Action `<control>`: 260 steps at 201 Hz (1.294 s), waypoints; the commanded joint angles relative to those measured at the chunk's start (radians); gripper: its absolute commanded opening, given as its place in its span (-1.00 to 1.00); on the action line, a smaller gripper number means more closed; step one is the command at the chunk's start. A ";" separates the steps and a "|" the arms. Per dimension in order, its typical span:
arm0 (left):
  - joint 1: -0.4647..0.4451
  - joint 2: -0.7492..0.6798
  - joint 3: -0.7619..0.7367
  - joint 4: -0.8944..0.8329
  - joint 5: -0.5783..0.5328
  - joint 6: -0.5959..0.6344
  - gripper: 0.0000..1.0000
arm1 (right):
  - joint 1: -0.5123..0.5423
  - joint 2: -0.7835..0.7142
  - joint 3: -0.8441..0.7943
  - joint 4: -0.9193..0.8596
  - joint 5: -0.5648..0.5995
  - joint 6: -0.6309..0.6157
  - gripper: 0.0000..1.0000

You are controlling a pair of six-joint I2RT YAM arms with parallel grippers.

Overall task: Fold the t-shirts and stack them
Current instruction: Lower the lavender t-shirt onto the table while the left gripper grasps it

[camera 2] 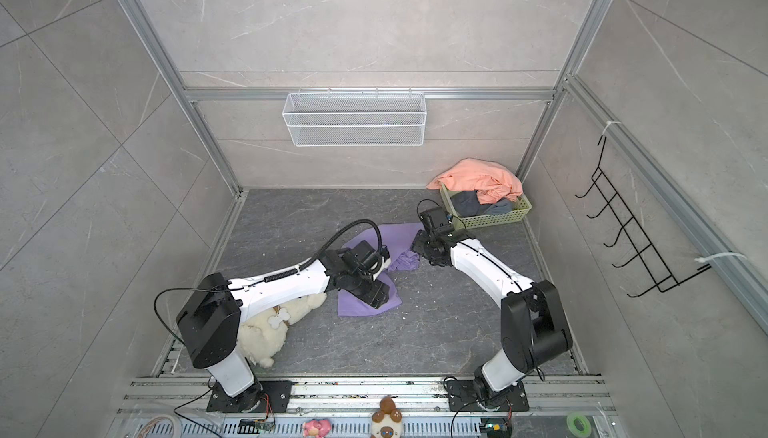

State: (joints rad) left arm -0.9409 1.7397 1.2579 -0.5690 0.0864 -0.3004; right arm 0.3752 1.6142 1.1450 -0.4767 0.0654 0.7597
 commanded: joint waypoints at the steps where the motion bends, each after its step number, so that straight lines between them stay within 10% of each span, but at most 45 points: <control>1: -0.045 0.065 0.058 0.020 -0.059 -0.041 0.39 | -0.004 0.061 -0.003 0.026 -0.016 -0.050 0.34; 73: -0.133 0.319 0.261 -0.071 -0.227 -0.207 0.29 | -0.091 0.071 -0.095 0.102 -0.199 -0.118 0.33; 121: -0.132 0.356 0.267 -0.102 -0.305 -0.305 -0.26 | -0.094 0.098 -0.090 0.097 -0.229 -0.158 0.31; 150: -0.132 0.317 0.229 -0.130 -0.372 -0.376 -1.00 | -0.093 0.118 -0.100 0.119 -0.252 -0.157 0.30; 260: 0.039 -0.107 0.018 0.013 -0.257 -0.450 -1.00 | 0.020 0.263 -0.036 0.153 -0.192 -0.129 0.18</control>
State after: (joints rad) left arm -0.9291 1.6978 1.2938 -0.5987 -0.2188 -0.7296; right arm 0.3527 1.8183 1.0622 -0.2722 -0.2005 0.6380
